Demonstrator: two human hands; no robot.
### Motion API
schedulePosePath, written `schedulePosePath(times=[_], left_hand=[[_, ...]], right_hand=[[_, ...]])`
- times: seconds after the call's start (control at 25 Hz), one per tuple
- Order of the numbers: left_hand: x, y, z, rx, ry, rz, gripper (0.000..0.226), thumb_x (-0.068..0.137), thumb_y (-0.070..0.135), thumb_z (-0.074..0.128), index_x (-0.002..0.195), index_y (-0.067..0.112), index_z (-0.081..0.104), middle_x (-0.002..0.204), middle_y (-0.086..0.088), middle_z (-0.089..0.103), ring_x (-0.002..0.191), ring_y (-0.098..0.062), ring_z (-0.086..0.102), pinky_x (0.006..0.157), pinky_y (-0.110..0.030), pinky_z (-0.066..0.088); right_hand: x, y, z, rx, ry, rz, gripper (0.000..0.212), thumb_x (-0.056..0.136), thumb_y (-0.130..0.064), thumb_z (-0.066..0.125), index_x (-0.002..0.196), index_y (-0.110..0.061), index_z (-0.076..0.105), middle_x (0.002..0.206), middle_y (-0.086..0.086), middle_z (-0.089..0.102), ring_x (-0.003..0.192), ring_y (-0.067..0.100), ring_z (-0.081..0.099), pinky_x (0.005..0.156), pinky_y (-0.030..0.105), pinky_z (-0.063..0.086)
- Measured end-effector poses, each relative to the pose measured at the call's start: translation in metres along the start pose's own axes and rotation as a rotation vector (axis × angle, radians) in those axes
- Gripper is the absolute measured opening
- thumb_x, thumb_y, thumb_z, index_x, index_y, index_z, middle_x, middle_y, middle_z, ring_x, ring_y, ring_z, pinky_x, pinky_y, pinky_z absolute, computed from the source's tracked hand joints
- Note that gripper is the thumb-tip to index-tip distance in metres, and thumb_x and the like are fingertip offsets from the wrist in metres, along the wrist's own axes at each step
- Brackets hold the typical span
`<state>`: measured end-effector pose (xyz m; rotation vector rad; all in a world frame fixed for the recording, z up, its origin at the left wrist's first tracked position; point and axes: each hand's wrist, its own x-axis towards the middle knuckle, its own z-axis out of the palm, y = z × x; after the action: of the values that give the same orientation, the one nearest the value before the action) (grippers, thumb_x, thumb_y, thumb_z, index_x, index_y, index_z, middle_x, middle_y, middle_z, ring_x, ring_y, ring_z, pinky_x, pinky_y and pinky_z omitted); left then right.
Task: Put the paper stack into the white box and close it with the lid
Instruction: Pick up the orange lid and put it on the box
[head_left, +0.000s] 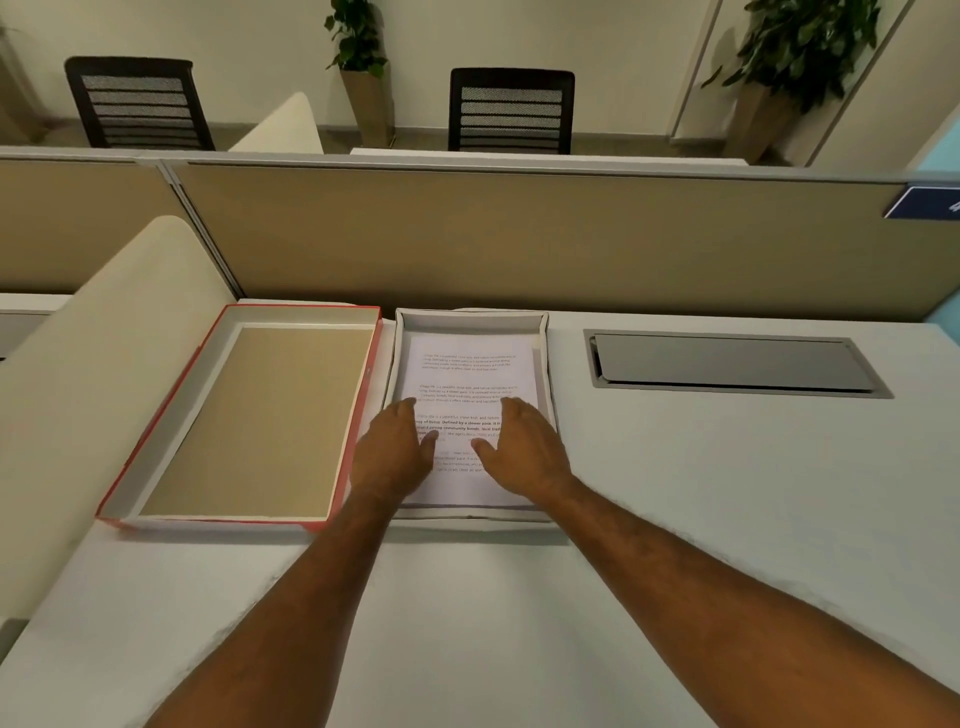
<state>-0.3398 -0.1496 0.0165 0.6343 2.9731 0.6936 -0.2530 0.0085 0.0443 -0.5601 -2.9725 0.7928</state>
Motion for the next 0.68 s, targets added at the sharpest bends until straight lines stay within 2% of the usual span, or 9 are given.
schedulePosePath(times=[0.24,0.48,0.68], left_hand=[[-0.036,-0.056,-0.019,0.172,-0.039,-0.02,0.083,0.087,0.066,0.049,0.147,0.011,0.034,0.155,-0.013,0.039,0.141,-0.032,0.037,0.114,-0.05,0.033],[-0.072,-0.116,-0.049,0.175,-0.02,-0.134,0.099,0.077,0.082,0.034,0.151,0.016,0.028,0.161,-0.012,0.025,0.148,-0.032,0.025,0.116,-0.059,0.02],[-0.091,-0.16,-0.069,0.12,0.031,-0.272,0.105,0.074,0.085,0.036,0.151,0.014,0.028,0.161,-0.014,0.026,0.147,-0.035,0.025,0.116,-0.06,0.023]], right_hand=[[-0.043,-0.018,0.036,-0.053,-0.091,-0.044,0.083,0.088,-0.057,0.053,0.15,-0.012,0.022,0.16,0.013,0.024,0.147,0.03,0.024,0.121,0.047,0.021],[-0.065,-0.057,0.077,-0.049,-0.129,-0.143,0.087,0.089,-0.066,0.038,0.154,-0.017,0.008,0.165,0.008,0.005,0.152,0.025,0.004,0.122,0.044,0.005],[-0.067,-0.092,0.105,-0.117,-0.155,-0.238,0.087,0.09,-0.067,0.031,0.155,-0.014,0.006,0.165,0.009,0.002,0.153,0.024,-0.002,0.121,0.045,-0.004]])
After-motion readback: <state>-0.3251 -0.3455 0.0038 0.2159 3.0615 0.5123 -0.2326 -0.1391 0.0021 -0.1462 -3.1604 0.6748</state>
